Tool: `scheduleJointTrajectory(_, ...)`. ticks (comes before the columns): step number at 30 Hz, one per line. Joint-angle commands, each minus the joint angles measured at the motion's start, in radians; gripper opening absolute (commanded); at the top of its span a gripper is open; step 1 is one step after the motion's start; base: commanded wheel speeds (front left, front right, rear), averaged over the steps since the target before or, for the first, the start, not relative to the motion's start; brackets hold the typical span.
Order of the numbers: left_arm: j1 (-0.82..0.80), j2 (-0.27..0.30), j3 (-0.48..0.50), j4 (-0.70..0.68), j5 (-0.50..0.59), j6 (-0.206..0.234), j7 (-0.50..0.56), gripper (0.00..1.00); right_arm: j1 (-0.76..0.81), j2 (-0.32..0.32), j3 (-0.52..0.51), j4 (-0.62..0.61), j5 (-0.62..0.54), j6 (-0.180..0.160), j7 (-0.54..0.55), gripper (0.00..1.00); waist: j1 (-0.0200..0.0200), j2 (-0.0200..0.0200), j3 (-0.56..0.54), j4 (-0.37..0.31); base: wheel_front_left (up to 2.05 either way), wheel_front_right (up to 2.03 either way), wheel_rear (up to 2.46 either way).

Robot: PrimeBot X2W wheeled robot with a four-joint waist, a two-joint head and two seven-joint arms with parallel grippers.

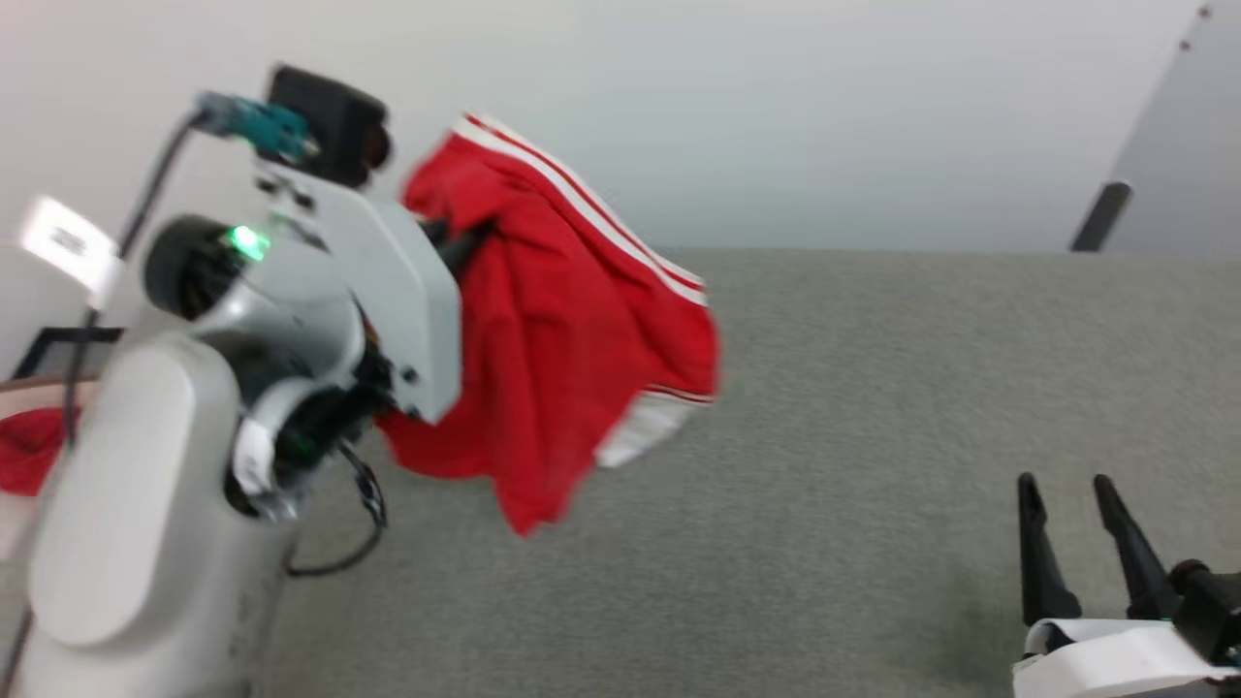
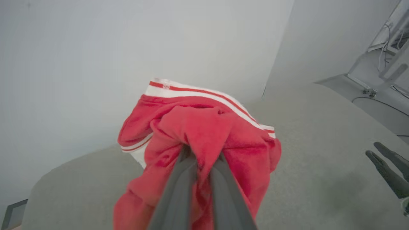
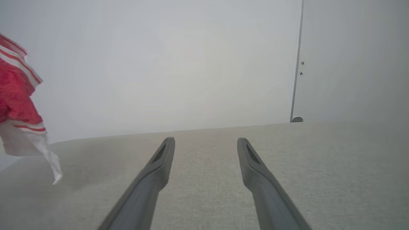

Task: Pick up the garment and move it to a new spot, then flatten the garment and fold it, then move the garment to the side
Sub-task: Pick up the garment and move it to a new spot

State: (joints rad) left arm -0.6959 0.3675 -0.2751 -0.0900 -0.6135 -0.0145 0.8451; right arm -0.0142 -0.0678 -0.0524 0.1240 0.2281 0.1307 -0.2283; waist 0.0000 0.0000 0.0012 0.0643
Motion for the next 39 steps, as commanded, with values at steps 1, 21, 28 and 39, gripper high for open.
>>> scheduleJointTrajectory(1, 0.02, -0.005, -0.005, -0.019, -0.004, 0.008, 0.003, 0.0, 0.005, 0.0, -0.009, -0.007, -0.009, 0.0, 0.003, 1.0, 0.0, 0.0, 0.038, -0.071, 0.0, 0.0, 0.0)
scheduleJointTrajectory(21, 0.289, -0.001, -0.117, -0.044, -0.004, 0.083, 0.096, 0.0, -0.042, 0.017, -0.042, 0.041, 0.019, 0.0, -0.029, 1.0, 0.0, 0.0, 0.18, -0.245, 0.0, 0.0, 0.0)
scheduleJointTrajectory(28, 0.321, 0.009, -0.121, 0.053, -0.038, 0.064, 0.117, 0.0, -0.062, 0.018, -0.027, 0.06, 0.031, 0.0, -0.035, 1.0, 0.0, 0.0, 0.193, -0.226, 0.0, 0.0, 0.0)
scheduleJointTrajectory(39, 0.251, 0.018, -0.1, 0.062, -0.085, 0.033, 0.135, 1.0, -0.024, 0.018, -0.021, 0.083, 0.004, 0.0, -0.035, 1.0, 0.0, 0.0, 0.08, -0.142, 0.0, 0.0, 0.0)
